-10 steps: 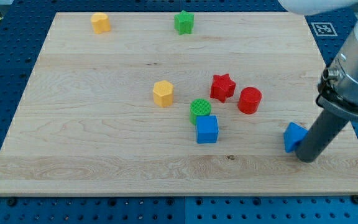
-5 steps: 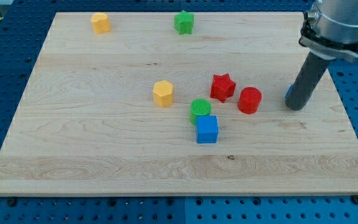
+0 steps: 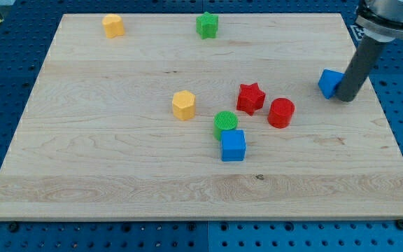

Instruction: Place the triangle at the top right corner of the board

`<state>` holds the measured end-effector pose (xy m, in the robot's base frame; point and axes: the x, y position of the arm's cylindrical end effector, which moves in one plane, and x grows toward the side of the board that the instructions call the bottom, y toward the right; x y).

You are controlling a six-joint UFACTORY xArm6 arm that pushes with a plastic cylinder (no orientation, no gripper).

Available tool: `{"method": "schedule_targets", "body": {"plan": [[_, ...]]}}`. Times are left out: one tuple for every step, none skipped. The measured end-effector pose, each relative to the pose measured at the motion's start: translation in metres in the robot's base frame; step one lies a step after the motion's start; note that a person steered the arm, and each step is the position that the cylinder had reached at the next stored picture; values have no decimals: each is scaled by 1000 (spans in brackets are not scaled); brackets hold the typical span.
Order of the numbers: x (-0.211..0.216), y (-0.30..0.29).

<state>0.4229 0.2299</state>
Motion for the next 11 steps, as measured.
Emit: {"method": "schedule_targets", "body": {"plan": [[-11, -9], [-15, -15], [-27, -24], [-28, -24], [-34, -27], [-44, -29], [-61, -29], [-71, -32], [-71, -57], [-83, -51], [-93, -30]]}}
